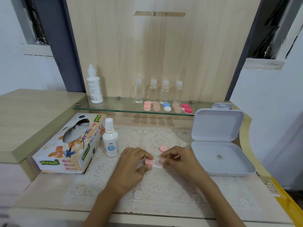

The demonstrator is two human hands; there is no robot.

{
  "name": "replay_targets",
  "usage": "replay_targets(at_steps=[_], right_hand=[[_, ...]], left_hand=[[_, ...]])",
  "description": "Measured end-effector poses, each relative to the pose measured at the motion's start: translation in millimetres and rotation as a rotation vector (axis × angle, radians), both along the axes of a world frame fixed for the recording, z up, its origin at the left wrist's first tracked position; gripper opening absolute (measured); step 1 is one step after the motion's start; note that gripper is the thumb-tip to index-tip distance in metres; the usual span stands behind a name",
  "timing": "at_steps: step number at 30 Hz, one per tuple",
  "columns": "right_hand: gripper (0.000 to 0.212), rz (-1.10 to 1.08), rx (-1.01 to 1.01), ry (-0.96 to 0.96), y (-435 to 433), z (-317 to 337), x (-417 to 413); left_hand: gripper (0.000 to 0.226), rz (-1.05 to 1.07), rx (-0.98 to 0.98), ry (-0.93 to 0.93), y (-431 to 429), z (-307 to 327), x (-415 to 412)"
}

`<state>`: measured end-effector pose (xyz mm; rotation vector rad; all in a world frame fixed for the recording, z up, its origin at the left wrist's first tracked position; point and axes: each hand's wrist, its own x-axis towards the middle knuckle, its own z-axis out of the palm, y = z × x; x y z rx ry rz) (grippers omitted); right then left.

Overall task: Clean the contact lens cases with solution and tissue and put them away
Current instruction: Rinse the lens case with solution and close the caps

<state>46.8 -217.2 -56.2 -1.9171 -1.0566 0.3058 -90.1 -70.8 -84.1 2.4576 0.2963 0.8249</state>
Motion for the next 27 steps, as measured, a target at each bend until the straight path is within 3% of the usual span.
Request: replay_targets(at_steps=[3, 6, 10, 16, 27], right_hand=[[0.014, -0.087, 0.020, -0.069, 10, 7, 9], [0.028, -0.114, -0.125, -0.245, 21, 7, 14], [0.017, -0.091, -0.210, -0.355, 27, 10, 12], [0.014, 0.090, -0.041, -0.170, 13, 15, 4], [0.022, 0.195, -0.042, -0.281, 3, 2, -9]], left_hand=[[0.020, 0.003, -0.003, -0.008, 1, -1, 0], [0.020, 0.001, 0.000, -0.015, 1, -2, 0], [0.020, 0.005, -0.005, -0.032, 1, -1, 0], [0.020, -0.003, -0.015, -0.041, 2, -1, 0], [0.019, -0.002, -0.017, -0.054, 2, -1, 1]])
